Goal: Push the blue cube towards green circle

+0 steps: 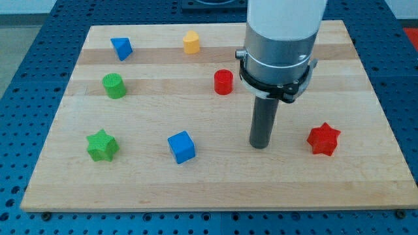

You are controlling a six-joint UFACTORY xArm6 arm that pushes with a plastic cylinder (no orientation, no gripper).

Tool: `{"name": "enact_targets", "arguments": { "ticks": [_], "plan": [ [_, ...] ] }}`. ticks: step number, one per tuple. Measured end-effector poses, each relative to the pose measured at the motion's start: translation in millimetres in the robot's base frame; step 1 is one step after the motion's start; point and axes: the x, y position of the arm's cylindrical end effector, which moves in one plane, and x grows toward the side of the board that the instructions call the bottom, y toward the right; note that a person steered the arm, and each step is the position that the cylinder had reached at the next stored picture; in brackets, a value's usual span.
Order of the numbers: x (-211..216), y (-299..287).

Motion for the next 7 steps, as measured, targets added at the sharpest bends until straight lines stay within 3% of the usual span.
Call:
{"name": "enact_targets", "arguments": {
  "ticks": [1,2,6,7],
  "plan": [
    [63.9,14.2],
    [64.0,-49.6],
    [63.6,-114.0],
    [29.3,-119.7]
  ]
}}
